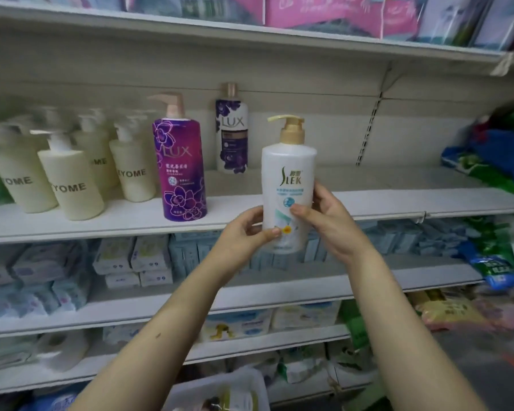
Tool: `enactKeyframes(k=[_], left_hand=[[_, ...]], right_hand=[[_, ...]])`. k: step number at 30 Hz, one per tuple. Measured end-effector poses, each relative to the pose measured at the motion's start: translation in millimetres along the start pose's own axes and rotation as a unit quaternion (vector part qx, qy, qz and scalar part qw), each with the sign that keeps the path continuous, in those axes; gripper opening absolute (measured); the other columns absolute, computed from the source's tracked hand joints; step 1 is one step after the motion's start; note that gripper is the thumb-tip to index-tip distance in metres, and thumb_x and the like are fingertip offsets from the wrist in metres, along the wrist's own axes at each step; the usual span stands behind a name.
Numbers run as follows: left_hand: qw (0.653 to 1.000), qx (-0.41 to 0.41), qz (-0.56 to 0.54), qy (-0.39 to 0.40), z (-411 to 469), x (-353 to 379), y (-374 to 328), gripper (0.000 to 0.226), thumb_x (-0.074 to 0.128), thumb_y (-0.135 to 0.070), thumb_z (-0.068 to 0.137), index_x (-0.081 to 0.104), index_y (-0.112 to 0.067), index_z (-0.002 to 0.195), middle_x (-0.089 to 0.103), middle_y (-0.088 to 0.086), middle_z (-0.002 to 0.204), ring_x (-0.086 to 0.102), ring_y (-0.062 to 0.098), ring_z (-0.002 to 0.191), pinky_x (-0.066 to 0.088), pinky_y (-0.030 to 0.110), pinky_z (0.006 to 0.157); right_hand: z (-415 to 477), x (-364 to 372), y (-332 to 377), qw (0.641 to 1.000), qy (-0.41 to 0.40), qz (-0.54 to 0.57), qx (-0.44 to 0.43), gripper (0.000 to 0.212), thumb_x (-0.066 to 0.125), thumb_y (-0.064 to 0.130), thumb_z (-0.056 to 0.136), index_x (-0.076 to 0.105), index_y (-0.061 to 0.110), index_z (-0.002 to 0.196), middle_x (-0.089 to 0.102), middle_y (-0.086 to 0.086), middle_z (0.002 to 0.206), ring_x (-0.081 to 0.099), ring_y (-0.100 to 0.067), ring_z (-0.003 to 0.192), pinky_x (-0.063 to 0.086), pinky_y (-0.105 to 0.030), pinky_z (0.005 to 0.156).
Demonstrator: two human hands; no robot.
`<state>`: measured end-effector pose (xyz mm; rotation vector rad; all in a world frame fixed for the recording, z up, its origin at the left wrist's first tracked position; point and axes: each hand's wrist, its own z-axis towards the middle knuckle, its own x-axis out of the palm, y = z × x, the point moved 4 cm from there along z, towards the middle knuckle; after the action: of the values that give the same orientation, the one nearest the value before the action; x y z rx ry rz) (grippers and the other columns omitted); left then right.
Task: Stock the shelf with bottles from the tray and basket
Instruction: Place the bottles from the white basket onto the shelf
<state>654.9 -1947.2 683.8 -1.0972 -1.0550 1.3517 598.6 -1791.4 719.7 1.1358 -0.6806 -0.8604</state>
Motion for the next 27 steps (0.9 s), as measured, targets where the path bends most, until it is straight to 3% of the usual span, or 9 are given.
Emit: enactKeyframes(k=[4, 8, 12, 18, 22, 27], left_hand=[[0.999, 0.027, 0.03, -0.009, 47.8, 7.1, -8.6, 0.051, 0.066, -0.012, 0.09, 0.05, -0.014, 0.138, 0.065, -0.002, 0.126, 0.064, 0.008, 0.112, 0.053, 0.026, 0.094], [0.999, 0.016, 0.038, -0.007, 87.4, 11.0, -3.2, 0.049, 0.063, -0.01, 0.092, 0.049, -0.016, 0.138, 0.064, -0.005, 0.127, 0.062, 0.002, 0.112, 0.051, 0.018, 0.09], [0.998, 0.0, 0.055, -0.015, 119.8, 11.4, 11.4, 0.047, 0.062, -0.008, 0.092, 0.05, -0.013, 0.137, 0.063, -0.004, 0.128, 0.061, 0.001, 0.114, 0.049, 0.019, 0.096], [0.993, -0.016, 0.106, -0.054, 158.6, 6.2, 21.6, 0.039, 0.061, -0.013, 0.094, 0.051, -0.012, 0.131, 0.063, 0.001, 0.125, 0.062, 0.009, 0.112, 0.05, 0.015, 0.088], [0.988, -0.007, 0.127, -0.085, 174.1, 6.7, 27.3, 0.041, 0.057, -0.015, 0.096, 0.048, -0.016, 0.136, 0.063, -0.005, 0.122, 0.06, 0.002, 0.11, 0.047, 0.009, 0.085], [0.972, -0.012, 0.191, -0.138, 181.0, 1.6, 37.1, 0.042, 0.052, -0.012, 0.096, 0.051, -0.017, 0.137, 0.064, -0.004, 0.127, 0.06, 0.01, 0.114, 0.047, 0.022, 0.097]], right_hand=[[44.2, -29.8, 1.5, 1.0, 0.015, -0.014, -0.002, 0.073, 0.072, 0.011, 0.074, 0.044, 0.019, 0.141, 0.066, 0.0, 0.127, 0.061, -0.018, 0.119, 0.052, -0.035, 0.094], [81.5, -54.0, -15.0, 1.0, 0.021, 0.011, 0.016, 0.082, 0.074, 0.014, 0.072, 0.039, 0.018, 0.146, 0.063, -0.001, 0.13, 0.06, -0.019, 0.121, 0.05, -0.037, 0.098], [109.6, -71.0, -35.5, 0.999, 0.028, 0.017, 0.029, 0.079, 0.072, 0.012, 0.074, 0.039, 0.02, 0.145, 0.064, -0.001, 0.13, 0.06, -0.018, 0.121, 0.052, -0.032, 0.094], [148.7, -84.5, -46.8, 0.999, 0.038, -0.017, 0.022, 0.067, 0.067, 0.009, 0.079, 0.041, 0.017, 0.141, 0.066, 0.002, 0.125, 0.062, -0.015, 0.116, 0.052, -0.026, 0.089], [169.6, -88.6, -53.4, 0.999, 0.033, -0.037, 0.011, 0.067, 0.065, 0.003, 0.086, 0.038, 0.019, 0.145, 0.061, 0.001, 0.132, 0.06, -0.014, 0.12, 0.05, -0.025, 0.092], [181.0, -87.3, -59.5, 0.999, 0.035, -0.021, 0.003, 0.063, 0.064, 0.004, 0.087, 0.04, 0.023, 0.143, 0.061, 0.004, 0.133, 0.059, -0.015, 0.122, 0.051, -0.029, 0.095]])
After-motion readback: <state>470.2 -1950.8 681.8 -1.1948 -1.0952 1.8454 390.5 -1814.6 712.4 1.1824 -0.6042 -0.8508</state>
